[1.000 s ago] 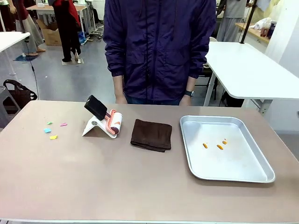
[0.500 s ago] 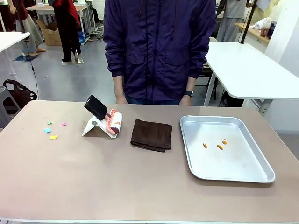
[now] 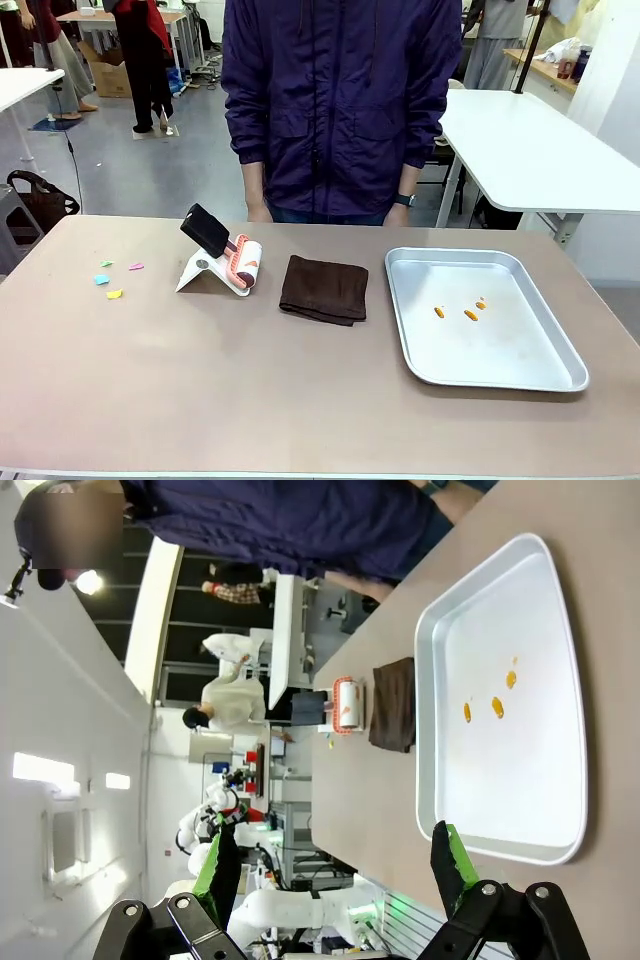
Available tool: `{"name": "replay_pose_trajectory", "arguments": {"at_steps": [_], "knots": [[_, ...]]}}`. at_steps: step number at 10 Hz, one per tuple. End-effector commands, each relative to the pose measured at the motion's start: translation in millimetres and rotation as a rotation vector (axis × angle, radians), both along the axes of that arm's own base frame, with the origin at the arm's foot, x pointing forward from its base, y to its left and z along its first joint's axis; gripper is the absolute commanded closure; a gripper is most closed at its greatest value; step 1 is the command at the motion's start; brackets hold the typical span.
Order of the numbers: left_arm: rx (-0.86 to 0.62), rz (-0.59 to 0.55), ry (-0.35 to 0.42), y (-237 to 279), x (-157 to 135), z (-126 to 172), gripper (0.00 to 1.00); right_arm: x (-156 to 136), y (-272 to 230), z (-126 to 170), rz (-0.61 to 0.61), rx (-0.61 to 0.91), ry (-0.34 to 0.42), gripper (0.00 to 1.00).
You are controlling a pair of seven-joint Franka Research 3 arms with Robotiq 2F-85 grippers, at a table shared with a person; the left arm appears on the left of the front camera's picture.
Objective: Clean the surface of the table.
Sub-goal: Hold the Lint Roller with your left hand and the towel with your right hand.
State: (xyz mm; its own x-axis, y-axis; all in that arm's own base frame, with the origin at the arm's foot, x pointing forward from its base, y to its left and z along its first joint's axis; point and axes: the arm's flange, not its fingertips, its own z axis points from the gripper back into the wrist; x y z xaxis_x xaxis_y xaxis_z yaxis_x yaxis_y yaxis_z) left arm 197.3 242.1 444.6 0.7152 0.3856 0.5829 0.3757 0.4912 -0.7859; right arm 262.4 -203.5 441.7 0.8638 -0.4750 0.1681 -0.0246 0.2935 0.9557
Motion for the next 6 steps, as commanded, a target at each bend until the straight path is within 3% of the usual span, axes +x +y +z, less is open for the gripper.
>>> {"name": "replay_pose_trajectory", "arguments": {"at_steps": [1, 4, 6], "knots": [[0.003, -0.003, -0.031, 1.8, 0.5, 3.0, 0.00, -0.9, -2.7, 2.7, -0.002, 0.012, -0.013, 0.00], [0.005, -0.001, 0.003, -0.1, -1.1, 0.6, 0.00, 0.4, 7.9, 6.5, -0.032, -0.044, -0.003, 0.00], [0.085, -0.027, 0.019, -22.5, 18.4, 34.3, 0.00, 13.4, 55.3, 40.5, -0.032, -0.208, -0.018, 0.00]]}}
